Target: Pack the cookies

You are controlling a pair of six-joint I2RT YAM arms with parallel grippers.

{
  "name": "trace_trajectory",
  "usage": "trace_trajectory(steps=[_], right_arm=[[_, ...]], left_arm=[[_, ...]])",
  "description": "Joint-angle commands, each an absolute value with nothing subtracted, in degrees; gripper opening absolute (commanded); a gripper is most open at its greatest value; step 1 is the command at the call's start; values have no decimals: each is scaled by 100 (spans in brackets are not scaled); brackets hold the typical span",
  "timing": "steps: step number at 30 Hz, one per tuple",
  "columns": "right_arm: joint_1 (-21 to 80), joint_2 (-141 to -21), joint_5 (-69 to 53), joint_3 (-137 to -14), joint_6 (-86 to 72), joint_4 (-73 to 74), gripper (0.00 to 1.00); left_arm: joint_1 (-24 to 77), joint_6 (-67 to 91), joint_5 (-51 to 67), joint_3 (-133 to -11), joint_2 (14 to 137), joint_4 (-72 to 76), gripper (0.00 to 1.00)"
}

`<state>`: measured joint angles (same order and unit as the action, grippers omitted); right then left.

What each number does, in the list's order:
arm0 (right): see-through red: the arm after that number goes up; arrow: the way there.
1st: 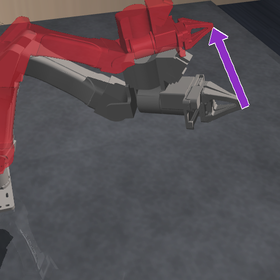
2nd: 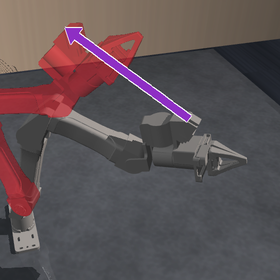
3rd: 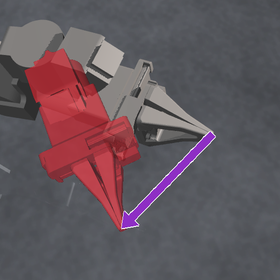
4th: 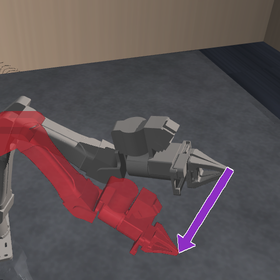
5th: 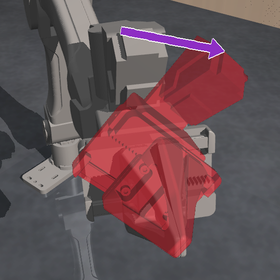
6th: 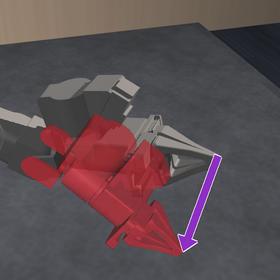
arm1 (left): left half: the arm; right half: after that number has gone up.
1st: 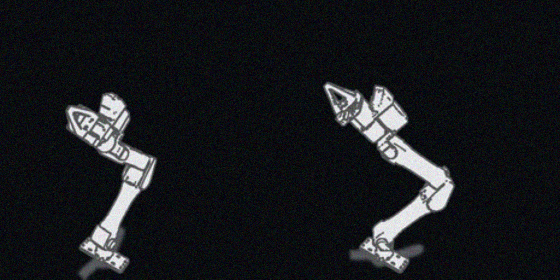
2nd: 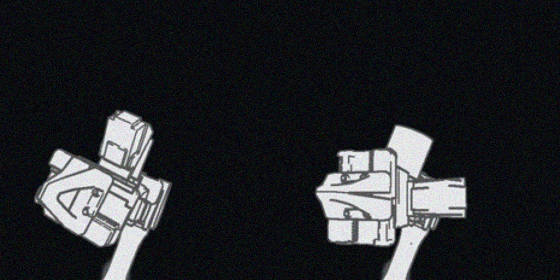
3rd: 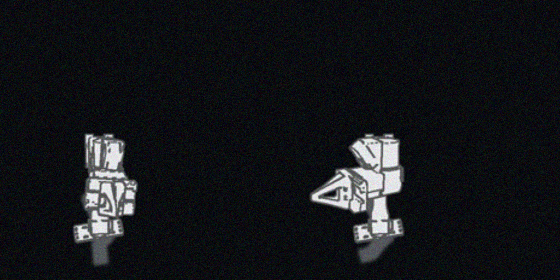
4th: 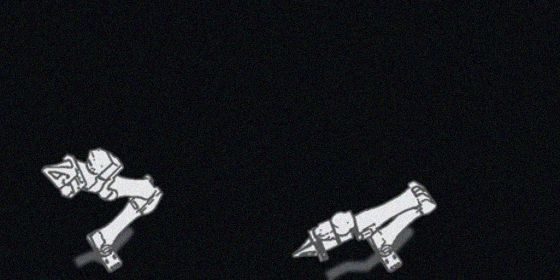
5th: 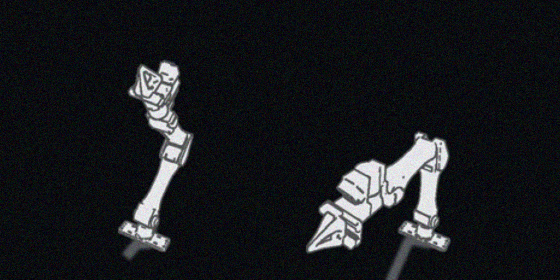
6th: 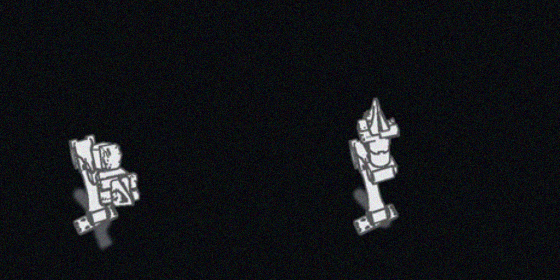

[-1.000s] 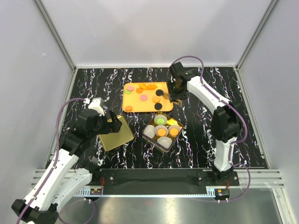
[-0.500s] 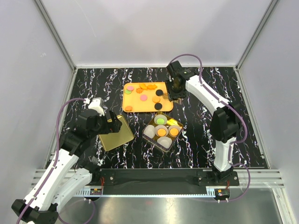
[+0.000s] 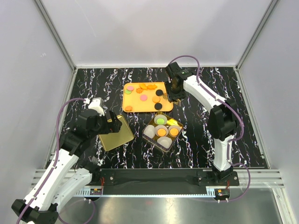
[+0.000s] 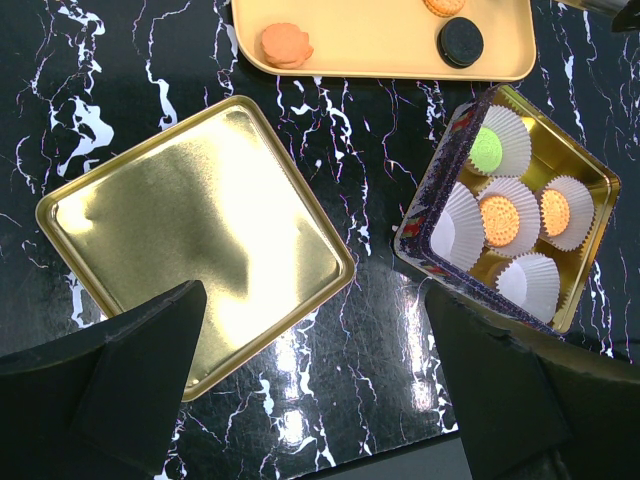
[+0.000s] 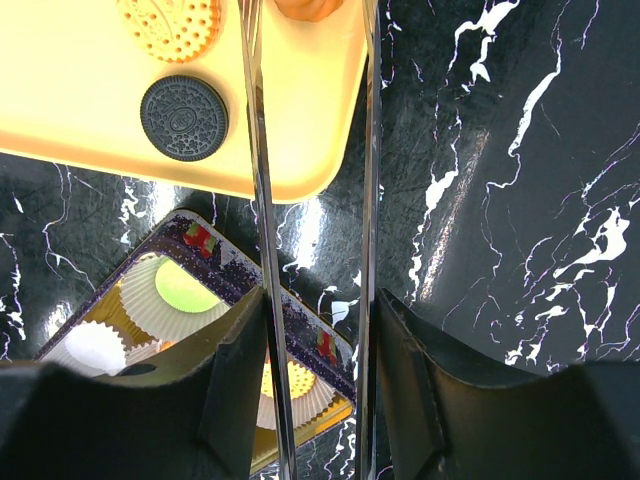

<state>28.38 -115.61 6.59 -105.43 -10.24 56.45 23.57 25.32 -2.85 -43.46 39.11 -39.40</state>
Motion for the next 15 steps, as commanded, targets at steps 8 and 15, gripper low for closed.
trace_trajectory(steps=[8, 15], right_arm=[[2874, -11549, 545, -10784, -967, 5643, 50], [2874, -11549, 545, -10775, -932, 5669, 47]], left_arm=[[2373, 2531, -369, -4333, 3885, -3762, 99], [2373, 2540, -369, -4342, 3876, -3753, 99]])
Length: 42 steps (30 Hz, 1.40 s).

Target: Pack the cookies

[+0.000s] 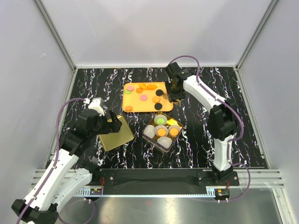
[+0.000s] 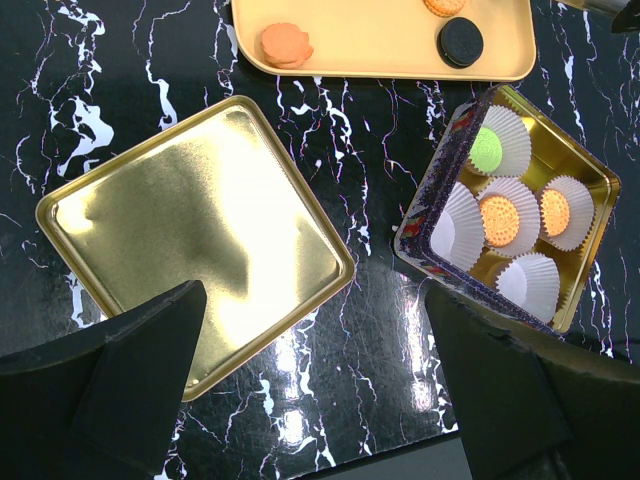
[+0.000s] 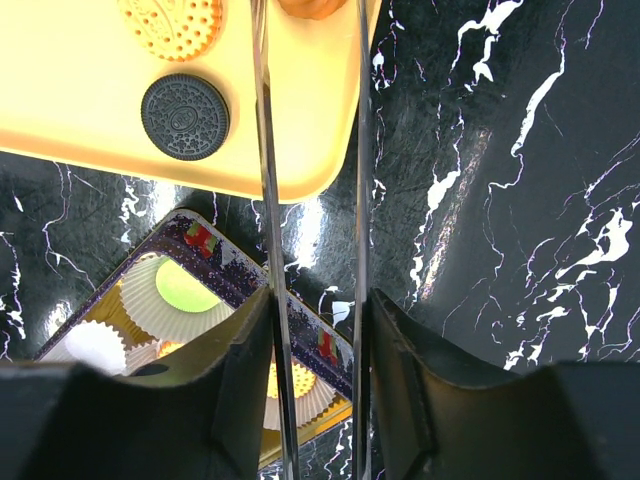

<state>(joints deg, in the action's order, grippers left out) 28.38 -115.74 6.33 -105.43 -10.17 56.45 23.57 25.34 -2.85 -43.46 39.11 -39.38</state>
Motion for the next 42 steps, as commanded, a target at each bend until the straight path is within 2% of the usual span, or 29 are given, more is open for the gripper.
trace_trajectory(steps=[1, 7, 26, 42], right_arm=[[2874, -11549, 528, -10775, -940, 5686, 45], [2857, -11418, 483, -10837, -967, 5687, 41], [2865, -10872, 422, -10855, -1099, 5599, 41], [2874, -9827, 62, -9967, -1309, 5441, 41]], left_arm=[[2373, 2540, -369, -4333, 3867, -3753, 99], [2382, 2540, -378, -4333, 3858, -3762, 99], [2382, 2540, -396, -4333, 3841, -3762, 99], [2382, 2549, -404, -4324, 3841, -3762, 99]])
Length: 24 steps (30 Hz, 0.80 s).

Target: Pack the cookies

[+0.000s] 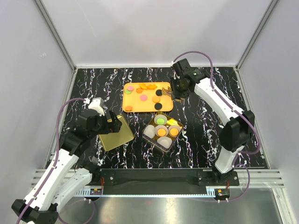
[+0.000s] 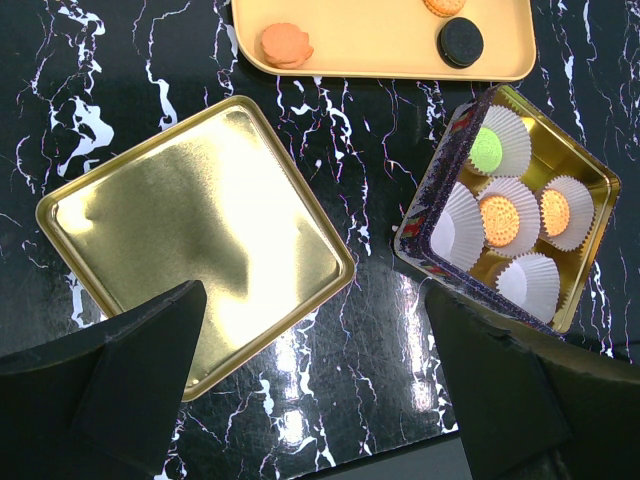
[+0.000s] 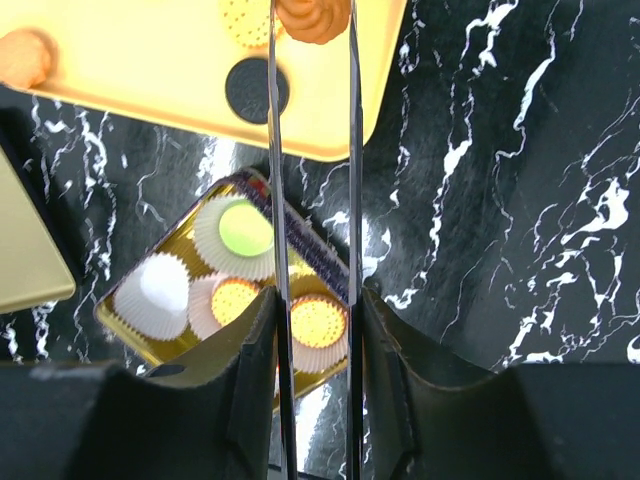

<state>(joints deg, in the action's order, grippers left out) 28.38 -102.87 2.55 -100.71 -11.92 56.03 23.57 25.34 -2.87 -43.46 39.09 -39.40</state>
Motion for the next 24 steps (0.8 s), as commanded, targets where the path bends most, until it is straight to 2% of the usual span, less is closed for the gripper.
trace_trajectory(steps=[1, 18, 24], right_arm=[[2891, -9661, 18, -9845, -1318, 5440, 41], [4367, -7815, -202, -8078, -2082, 5389, 41], [4754, -7682, -351, -7471, -2390, 5055, 41]], left_arm=[[2382, 2549, -413, -4333, 3841, -3770, 99], [2382, 2558, -439, -4333, 3788, -3788, 99], [2382, 2558, -439, -4333, 3788, -3771, 99]])
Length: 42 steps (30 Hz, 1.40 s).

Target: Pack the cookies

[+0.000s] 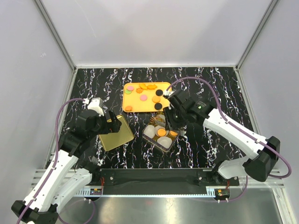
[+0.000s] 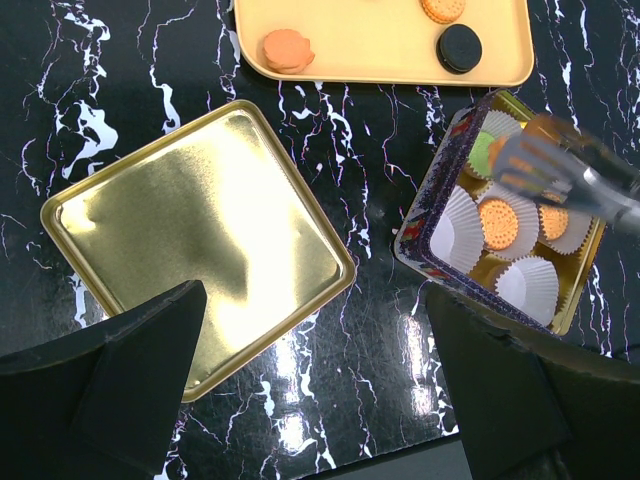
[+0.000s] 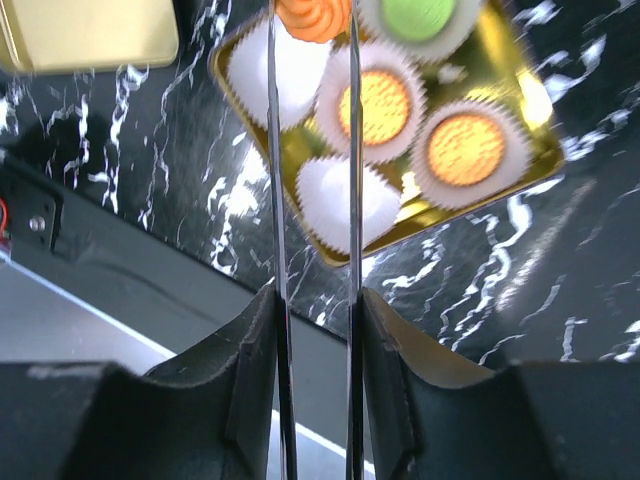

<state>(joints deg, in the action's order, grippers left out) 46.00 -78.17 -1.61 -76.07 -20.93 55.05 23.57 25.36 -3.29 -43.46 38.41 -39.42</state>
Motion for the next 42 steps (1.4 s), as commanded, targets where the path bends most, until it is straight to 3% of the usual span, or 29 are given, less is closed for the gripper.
trace_trajectory(steps=[1, 19, 35, 42], right_arm=[[4851, -7699, -386, -7401, -2417, 5019, 41], [5203, -7866, -246, -7190, -2452, 5080, 43], [5229, -7866, -194, -7198, -2391, 5150, 51], [5229, -7787, 360, -8066, -2110, 5677, 53]], left_arm=[[2382, 2558, -439, -4333, 3788, -3779, 99], [2382, 2566, -475, -4333, 3779, -3788, 99], [2382, 2566, -475, -4324, 3788, -3788, 99], [2391, 2566, -475, -4333, 3762, -3788, 99]])
